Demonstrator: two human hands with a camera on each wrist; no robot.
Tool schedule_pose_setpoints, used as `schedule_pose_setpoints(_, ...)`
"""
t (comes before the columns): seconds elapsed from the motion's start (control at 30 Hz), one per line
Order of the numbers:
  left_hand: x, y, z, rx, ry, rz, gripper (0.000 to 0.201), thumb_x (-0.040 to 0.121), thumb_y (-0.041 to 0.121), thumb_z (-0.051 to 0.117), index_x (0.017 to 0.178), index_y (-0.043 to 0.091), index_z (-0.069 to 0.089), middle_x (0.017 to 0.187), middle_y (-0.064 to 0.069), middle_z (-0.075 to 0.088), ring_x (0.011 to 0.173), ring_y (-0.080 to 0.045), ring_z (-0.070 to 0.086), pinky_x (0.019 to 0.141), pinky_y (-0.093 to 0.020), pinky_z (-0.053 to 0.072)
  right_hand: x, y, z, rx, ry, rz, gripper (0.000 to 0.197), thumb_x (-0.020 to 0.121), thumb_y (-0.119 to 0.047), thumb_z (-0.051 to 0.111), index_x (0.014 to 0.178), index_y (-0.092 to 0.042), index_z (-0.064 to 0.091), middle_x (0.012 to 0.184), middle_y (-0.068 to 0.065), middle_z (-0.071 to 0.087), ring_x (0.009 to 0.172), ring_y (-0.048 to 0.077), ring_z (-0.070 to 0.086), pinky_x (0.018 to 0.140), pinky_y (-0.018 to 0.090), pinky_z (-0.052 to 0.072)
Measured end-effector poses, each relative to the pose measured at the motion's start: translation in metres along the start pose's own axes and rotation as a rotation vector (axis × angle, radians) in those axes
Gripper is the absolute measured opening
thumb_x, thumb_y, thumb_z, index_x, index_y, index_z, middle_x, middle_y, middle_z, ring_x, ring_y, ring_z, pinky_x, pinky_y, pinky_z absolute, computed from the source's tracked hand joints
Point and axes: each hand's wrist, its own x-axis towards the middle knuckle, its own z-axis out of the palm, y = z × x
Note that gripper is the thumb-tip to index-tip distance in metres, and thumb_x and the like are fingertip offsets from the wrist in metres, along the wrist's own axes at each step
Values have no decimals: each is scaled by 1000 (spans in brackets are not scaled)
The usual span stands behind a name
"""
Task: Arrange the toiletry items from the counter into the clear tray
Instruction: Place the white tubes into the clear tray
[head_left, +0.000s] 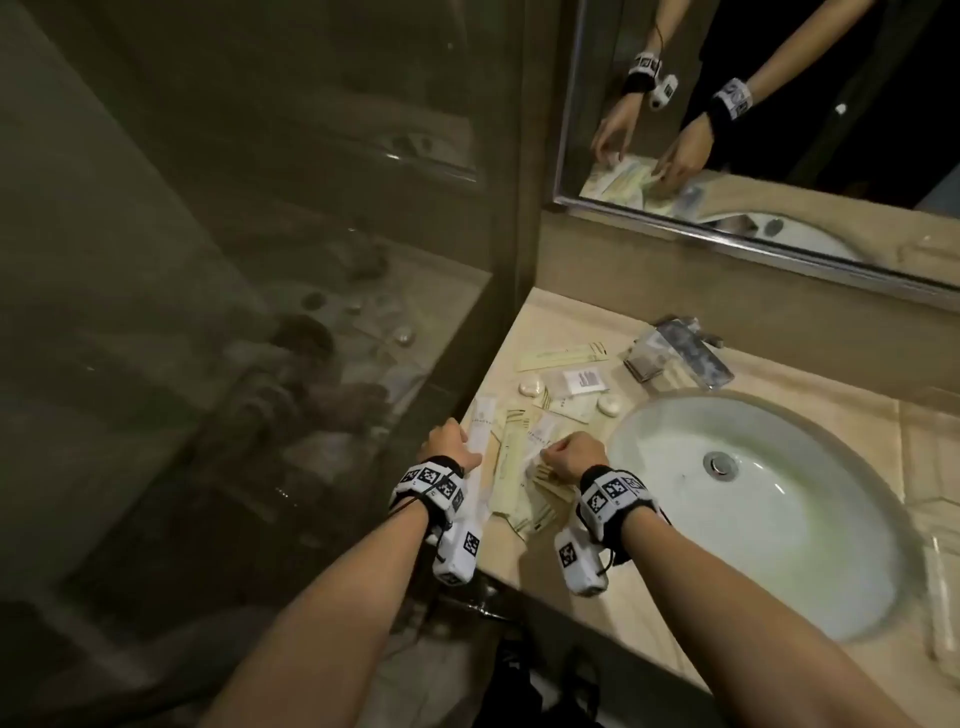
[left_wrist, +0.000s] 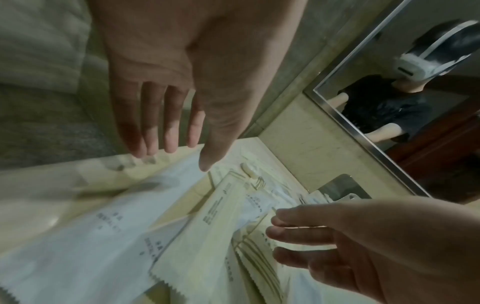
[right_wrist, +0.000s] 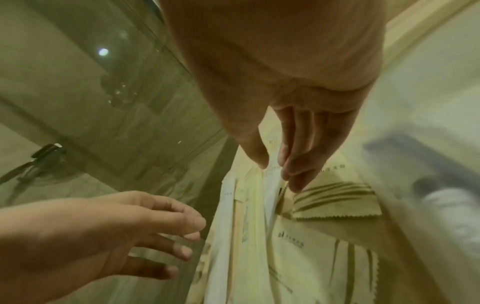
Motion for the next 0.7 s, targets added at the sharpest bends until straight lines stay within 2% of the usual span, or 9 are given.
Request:
schedule_pose_setpoints(0.1, 13, 3, 8, 19, -28, -42, 57, 76, 30, 76, 121, 8, 50, 128, -13, 55, 118, -32, 54, 98, -42, 47, 20, 2, 5, -12, -18, 59, 25, 78, -27, 67, 82, -3, 71, 86, 13, 71, 84, 28, 68, 76, 35, 57)
schedule_pose_setpoints(0.2, 20, 5, 22, 46, -33, -75, 76, 72, 32, 79, 131, 5, 41, 133, -15, 51, 123, -33, 51, 101, -46, 45, 25, 2, 11, 7, -50, 87, 31, 75, -30, 71, 90, -4, 75, 90, 12, 74, 87, 26, 70, 68, 29, 55)
schedule_pose_setpoints(0.27, 24, 4, 30, 63, -13, -97, 80, 73, 30, 79, 134, 4, 36, 137, -15, 48, 126, -34, 49, 101, -47, 45, 27, 2, 14, 28, -52, 103, 34, 73, -36, 73, 88, -5, 75, 87, 11, 75, 83, 25, 71, 64, 26, 53)
schedule_pose_setpoints(0.33, 26, 3, 34, 74, 3, -121, 85, 74, 27, 79, 139, 3, 29, 140, -17, 43, 130, -35, 45, 101, -46, 44, 36, 5, 21, 60, -45, 115, 36, 71, -40, 75, 82, -5, 76, 80, 10, 76, 78, 25, 73, 69, 31, 59)
schedule_pose_setpoints(0.4, 27, 3, 36, 70, 15, -134, 83, 76, 23, 77, 139, 3, 27, 140, -18, 44, 129, -35, 46, 100, -46, 44, 42, 8, 27, 77, -48, 112, 34, 71, -39, 75, 77, -6, 75, 75, 9, 75, 75, 25, 73, 73, 38, 62)
schedule_pose_setpoints(0.47, 28, 2, 39, 56, 19, -148, 79, 75, 20, 76, 137, 4, 29, 136, -17, 50, 126, -34, 50, 98, -46, 46, 43, 9, 29, 86, -34, 113, 32, 71, -37, 74, 76, -6, 75, 74, 9, 75, 75, 25, 74, 73, 39, 62)
schedule_pose_setpoints(0.6, 27, -1, 38, 14, 36, -167, 63, 74, 19, 77, 125, 5, 43, 128, -14, 58, 119, -33, 56, 95, -44, 50, 39, 5, 30, 151, -35, 101, 27, 75, -28, 73, 77, -1, 73, 74, 11, 75, 75, 26, 73, 72, 37, 61)
schedule_pose_setpoints(0.7, 26, -2, 35, 27, 26, -147, 51, 78, 17, 72, 122, 3, 51, 128, -15, 55, 118, -34, 56, 96, -42, 49, 33, 0, 23, 187, -41, 97, 23, 81, -25, 71, 75, -3, 70, 74, 8, 70, 77, 25, 66, 67, 28, 50)
